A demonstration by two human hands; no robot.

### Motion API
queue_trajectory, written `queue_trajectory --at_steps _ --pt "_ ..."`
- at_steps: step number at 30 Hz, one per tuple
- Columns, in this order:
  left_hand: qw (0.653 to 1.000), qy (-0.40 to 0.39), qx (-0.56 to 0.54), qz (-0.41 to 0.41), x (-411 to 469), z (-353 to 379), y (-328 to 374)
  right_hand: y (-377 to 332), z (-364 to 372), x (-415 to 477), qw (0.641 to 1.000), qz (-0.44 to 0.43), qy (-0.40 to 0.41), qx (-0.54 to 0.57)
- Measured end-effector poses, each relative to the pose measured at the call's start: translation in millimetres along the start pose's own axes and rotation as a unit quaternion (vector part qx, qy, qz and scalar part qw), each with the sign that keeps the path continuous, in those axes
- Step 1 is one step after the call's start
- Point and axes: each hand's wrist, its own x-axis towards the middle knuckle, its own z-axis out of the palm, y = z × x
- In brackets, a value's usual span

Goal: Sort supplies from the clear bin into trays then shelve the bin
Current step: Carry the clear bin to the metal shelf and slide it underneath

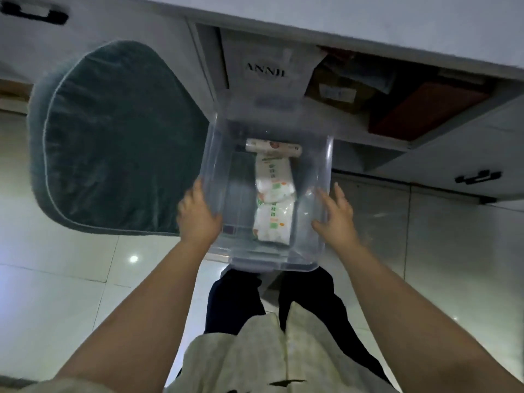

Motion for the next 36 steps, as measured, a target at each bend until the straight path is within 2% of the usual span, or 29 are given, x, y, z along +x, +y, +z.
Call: queue_trajectory --at_steps 2,4,7,9,11,13,18,21,26,30,34,36 --pt "0.993 -0.027 -0.097 -0.064 23 -1 -25 4 15 -5 0.987 0.082 0.007 0.139" --pt "0.974 -0.103 -0.174 -0.101 43 2 -45 10 32 -11 0.950 0.186 -0.002 0.252" --pt "0.936 -0.224 -0.248 -0.114 56 9 -67 20 53 -18 0.880 0.335 -0.018 0.337" --pt "0.901 -0.293 -0.283 -0.149 60 10 -73 25 62 -24 0.852 0.376 -0.046 0.361" --pt "0.876 -0.335 -0.306 -0.166 60 11 -73 27 67 -29 0.853 0.374 -0.050 0.362" --pt "0.873 -0.348 -0.309 -0.146 60 9 -68 23 66 -33 0.849 0.364 -0.034 0.382" --pt "0.852 -0.379 -0.341 -0.118 53 -8 -39 27 26 -56 0.801 0.310 -0.026 0.512" --pt "0.848 -0.416 -0.309 -0.110 39 -10 0 43 -5 -89 0.774 0.292 0.005 0.562" --pt "0.856 -0.462 -0.232 -0.008 1 18 90 88 -50 -173 0.709 0.319 0.129 0.616" --pt "0.826 -0.515 -0.211 0.094 -45 52 175 124 -82 -247 0.638 0.316 0.250 0.656" --pt "0.827 -0.489 -0.199 0.196 -118 96 259 169 -111 -316 0.568 0.306 0.358 0.675" --pt "0.815 -0.495 -0.192 0.231 -158 121 303 194 -132 -344 0.543 0.312 0.397 0.671"
